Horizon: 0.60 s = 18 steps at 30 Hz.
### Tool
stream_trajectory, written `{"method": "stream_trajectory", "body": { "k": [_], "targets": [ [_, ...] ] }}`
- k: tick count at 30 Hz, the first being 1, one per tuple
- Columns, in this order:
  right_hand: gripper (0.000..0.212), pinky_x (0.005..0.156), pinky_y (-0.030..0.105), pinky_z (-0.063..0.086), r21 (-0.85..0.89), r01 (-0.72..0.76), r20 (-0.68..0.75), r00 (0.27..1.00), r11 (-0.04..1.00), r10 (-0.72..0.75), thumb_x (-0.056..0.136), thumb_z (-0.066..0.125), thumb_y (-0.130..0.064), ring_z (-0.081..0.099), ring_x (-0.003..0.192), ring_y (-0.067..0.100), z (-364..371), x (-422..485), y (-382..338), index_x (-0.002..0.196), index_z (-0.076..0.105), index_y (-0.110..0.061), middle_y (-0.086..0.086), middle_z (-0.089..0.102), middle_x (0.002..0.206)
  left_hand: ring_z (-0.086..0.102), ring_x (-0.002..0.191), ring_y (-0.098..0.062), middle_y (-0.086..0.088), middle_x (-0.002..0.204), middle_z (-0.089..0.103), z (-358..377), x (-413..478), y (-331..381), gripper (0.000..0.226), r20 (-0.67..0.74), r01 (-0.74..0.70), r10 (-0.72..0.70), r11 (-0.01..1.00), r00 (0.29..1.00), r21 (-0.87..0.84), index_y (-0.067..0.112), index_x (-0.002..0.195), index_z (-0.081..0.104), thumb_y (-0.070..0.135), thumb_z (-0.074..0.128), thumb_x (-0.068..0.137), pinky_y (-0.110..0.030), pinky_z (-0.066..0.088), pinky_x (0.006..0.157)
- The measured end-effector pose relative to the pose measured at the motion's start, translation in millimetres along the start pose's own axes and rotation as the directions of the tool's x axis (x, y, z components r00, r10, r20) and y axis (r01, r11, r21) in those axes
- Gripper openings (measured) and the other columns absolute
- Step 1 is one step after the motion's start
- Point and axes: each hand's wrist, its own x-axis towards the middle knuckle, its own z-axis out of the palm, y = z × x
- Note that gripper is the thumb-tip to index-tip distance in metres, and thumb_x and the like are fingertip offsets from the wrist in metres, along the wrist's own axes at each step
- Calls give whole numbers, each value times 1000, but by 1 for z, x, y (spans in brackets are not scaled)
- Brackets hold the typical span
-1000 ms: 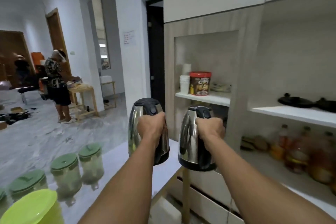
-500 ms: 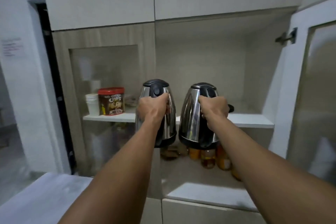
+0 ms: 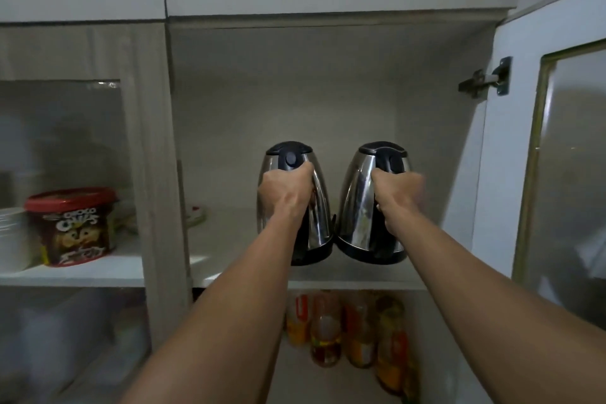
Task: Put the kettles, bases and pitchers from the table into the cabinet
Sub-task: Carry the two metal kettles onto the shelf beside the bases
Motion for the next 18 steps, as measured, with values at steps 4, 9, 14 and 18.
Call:
{"method": "stream_trajectory", "body": {
  "k": [4,9,14,18],
  "targets": [
    [25,73,44,62,8,-28,-17,999,1000,28,60,64,-35,73,74,33,41,42,19,72,70,-13,10,74,76,71,57,-19,-4,65,73,31,50,-14,27,49,-8,9,1000,999,-25,9,74,72,36,69,72,-30,62,60],
    [40,71,48,62,-27,-30,-26,999,999,29,53,62,-39,73,75,35,93,90,31,80,71,-11,13,74,80,69,63,-22,-7,72,71,59,117,-31,30,76,-31,30,999,997,8,9,73,69,38,69,76,-27,51,57],
    [44,73,46,62,-62,-30,-67,997,998,25,57,65,-40,73,75,35,133,128,37,89,70,-10,13,74,83,69,79,-24,-6,86,69,85,168,-49,32,205,14,-2,998,979,-59,6,91,70,31,70,71,-45,62,82],
    [41,76,48,62,-113,-31,-72,997,993,22,63,66,-39,73,79,36,155,148,51,89,71,-7,17,74,88,74,82,-31,-8,82,71,97,185,-67,31,206,6,-2,1000,979,-18,9,74,61,40,69,72,-46,61,82]
  ]
}}
